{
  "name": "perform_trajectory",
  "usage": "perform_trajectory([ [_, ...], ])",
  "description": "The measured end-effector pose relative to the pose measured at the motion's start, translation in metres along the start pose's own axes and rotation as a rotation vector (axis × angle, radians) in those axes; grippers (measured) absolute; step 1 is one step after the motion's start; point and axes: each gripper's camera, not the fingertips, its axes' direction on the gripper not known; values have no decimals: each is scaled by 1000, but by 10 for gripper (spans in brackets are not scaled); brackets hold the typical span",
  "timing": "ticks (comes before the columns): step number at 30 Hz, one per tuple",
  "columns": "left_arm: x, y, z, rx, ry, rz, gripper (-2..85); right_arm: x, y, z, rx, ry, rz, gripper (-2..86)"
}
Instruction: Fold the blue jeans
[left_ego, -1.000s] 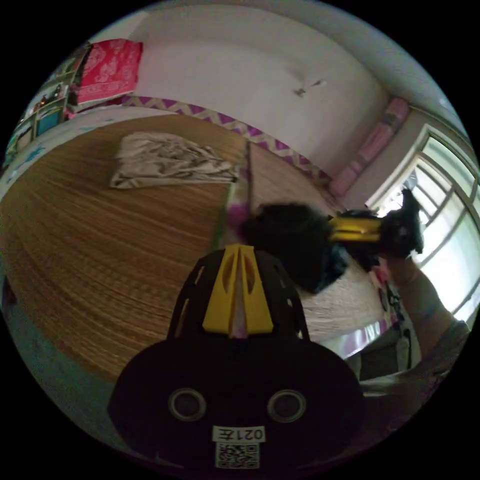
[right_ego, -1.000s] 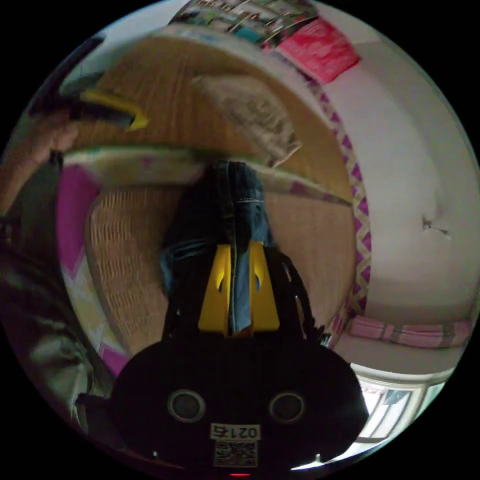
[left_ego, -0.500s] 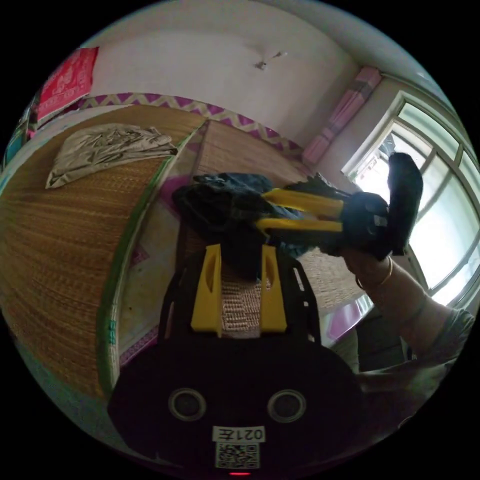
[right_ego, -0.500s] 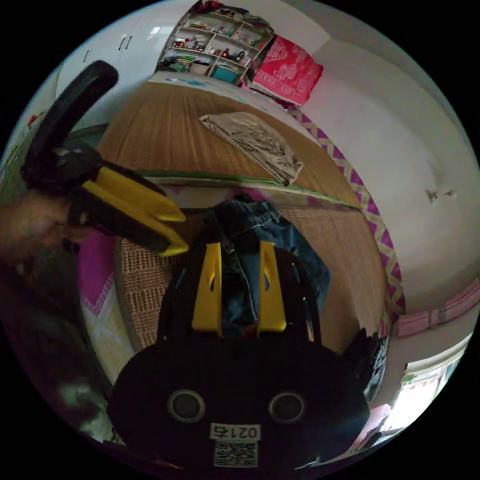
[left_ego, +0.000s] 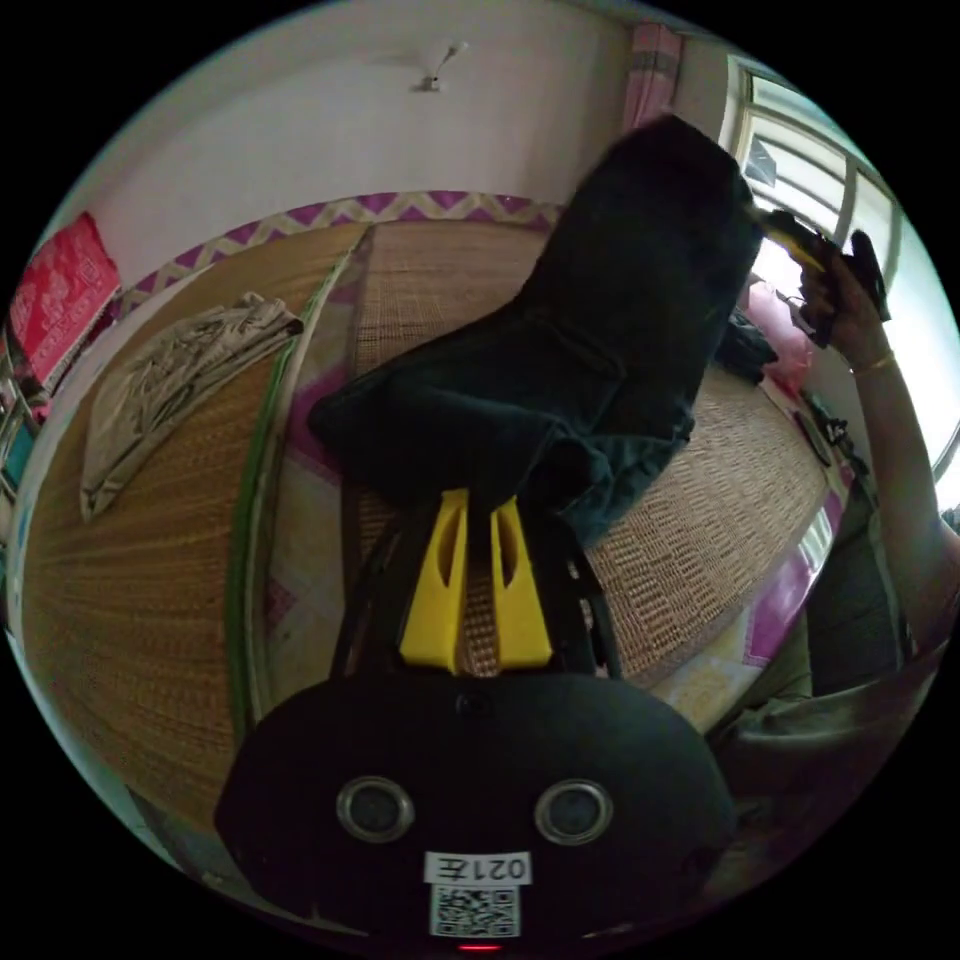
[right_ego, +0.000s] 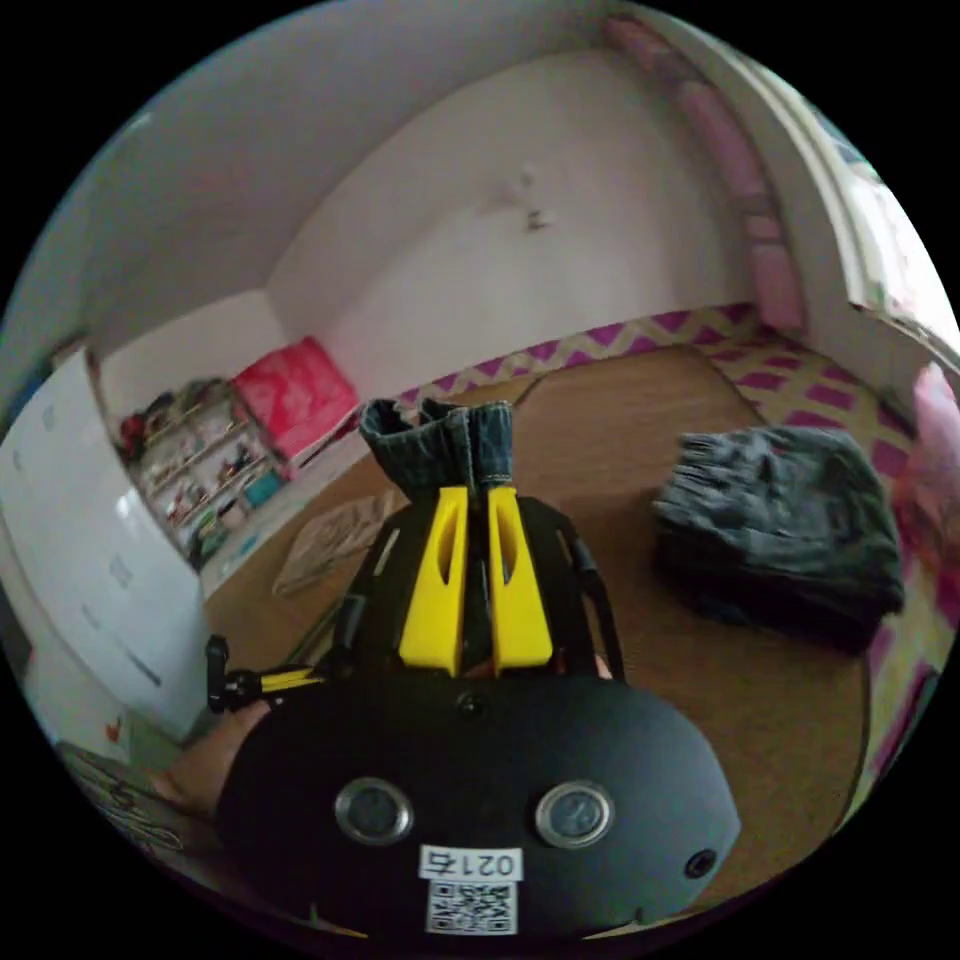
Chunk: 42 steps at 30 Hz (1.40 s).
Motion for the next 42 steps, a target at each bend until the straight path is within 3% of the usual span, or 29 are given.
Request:
perform_trajectory([
  [2, 5, -9, 10, 0, -51, 40, 5, 72, -7, -38, 2, 50, 129, 33],
  [6, 26, -31, 39, -46, 11, 204, 2, 224, 37, -89, -98, 83, 466, 25],
  [8, 37, -36, 44, -77, -15, 280, 1, 261, 65, -98, -159, 36, 564, 21],
  [11, 45, -40, 47, -123, -19, 316, 0, 285, 84, -129, -95, -69, 636, 17],
  [17, 64, -36, 41, -169, -112, 261, -5, 270, 64, -177, -108, -67, 574, 40],
  [21, 120, -39, 2, 57, -1, 320, 7, 264, 64, -217, -98, 21, 541, 93],
  [25, 195, -62, 17, 120, -29, 490, 52, 208, 54, -251, -35, 199, 328, 105],
  [30, 258, -104, 92, -37, 33, 659, 83, 135, 50, -236, -115, 177, 127, 108],
  [36, 281, -135, 141, -116, 126, 661, 91, 74, 58, -210, -186, 260, -44, 110],
  [42, 277, -151, 149, -111, 32, 632, 73, 36, 60, -198, -229, 359, -114, 109],
])
